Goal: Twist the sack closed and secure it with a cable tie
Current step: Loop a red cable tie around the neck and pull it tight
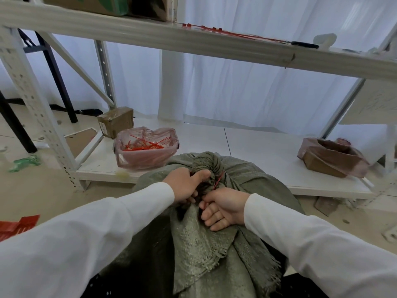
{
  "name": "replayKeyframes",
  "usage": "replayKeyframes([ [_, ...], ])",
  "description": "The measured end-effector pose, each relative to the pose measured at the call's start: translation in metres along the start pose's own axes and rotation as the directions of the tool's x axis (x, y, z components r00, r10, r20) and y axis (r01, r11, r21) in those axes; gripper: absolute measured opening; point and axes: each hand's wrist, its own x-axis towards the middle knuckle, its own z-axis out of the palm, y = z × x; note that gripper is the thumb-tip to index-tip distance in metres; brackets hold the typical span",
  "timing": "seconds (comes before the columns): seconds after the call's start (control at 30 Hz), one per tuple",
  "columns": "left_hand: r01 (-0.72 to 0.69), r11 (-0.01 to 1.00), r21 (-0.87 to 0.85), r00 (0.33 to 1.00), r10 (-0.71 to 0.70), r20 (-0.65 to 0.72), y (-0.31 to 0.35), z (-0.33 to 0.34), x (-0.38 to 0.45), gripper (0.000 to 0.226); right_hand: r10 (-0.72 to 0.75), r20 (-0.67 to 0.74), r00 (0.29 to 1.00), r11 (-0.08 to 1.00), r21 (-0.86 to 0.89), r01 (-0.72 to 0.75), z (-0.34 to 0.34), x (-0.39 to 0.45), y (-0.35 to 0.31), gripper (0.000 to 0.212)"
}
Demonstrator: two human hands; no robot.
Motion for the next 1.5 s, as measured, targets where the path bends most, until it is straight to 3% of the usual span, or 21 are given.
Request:
replayKeyframes([
  [0.13, 0.07, 0.996, -0.055, 0.997, -0.068, 0.043, 0.004, 0.005, 0.003, 0.058, -0.002, -0.071, 0.997, 0.996, -0.089, -0.004, 0.003, -0.004, 0.004, 0.033],
  [0.33, 0.15, 0.987, -0.054, 0.989, -0.151, -0.007, 0.013, 0.007, 0.007, 0.06, -0.074, -0.158, 0.985, 0.92, -0.391, 0.006, 0.008, -0.012, 0.005, 0.032],
  [0.43, 0.166, 0.984, -0.057, 0.985, -0.168, -0.027, 0.019, 0.012, 0.009, 0.06, -0.085, -0.153, 0.985, 0.891, -0.453, 0.006, 0.008, -0.014, 0.005, 0.032],
  [0.6, 0.203, 0.975, -0.093, 0.979, -0.202, 0.017, 0.022, 0.016, 0.009, 0.063, -0.029, -0.053, 0.998, 0.958, -0.287, 0.013, 0.005, -0.015, 0.001, 0.029],
  [0.77, 0.091, 0.991, 0.101, 0.996, -0.089, -0.026, 0.016, 0.015, -0.003, 0.064, -0.044, 0.069, 0.997, 0.99, -0.13, 0.052, 0.005, -0.015, -0.005, 0.03],
  [0.87, 0.165, 0.982, -0.092, 0.977, -0.15, 0.151, 0.013, 0.01, -0.009, 0.051, -0.042, 0.093, 0.995, 0.985, -0.165, 0.057, 0.011, -0.013, -0.004, 0.03],
  [0.93, 0.182, 0.972, -0.148, 0.969, -0.151, 0.194, 0.012, 0.006, -0.009, 0.047, -0.035, 0.097, 0.995, 0.984, -0.171, 0.051, 0.012, -0.011, -0.004, 0.029],
  [1.1, 0.006, 0.968, 0.252, 0.995, -0.03, 0.093, 0.018, 0.001, -0.007, 0.053, -0.018, 0.07, 0.997, 0.996, -0.09, 0.025, 0.015, -0.007, -0.002, 0.033],
  [1.27, 0.101, 0.983, 0.153, 0.946, -0.143, 0.291, 0.019, -0.005, -0.005, 0.043, -0.02, 0.085, 0.996, 1.0, 0.003, 0.02, 0.02, -0.007, 0.006, 0.034],
  [1.5, 0.012, 0.975, 0.222, 0.971, -0.065, 0.232, 0.005, -0.007, 0.006, 0.02, -0.073, 0.064, 0.995, 0.997, -0.001, 0.073, 0.022, -0.003, 0.008, 0.035],
])
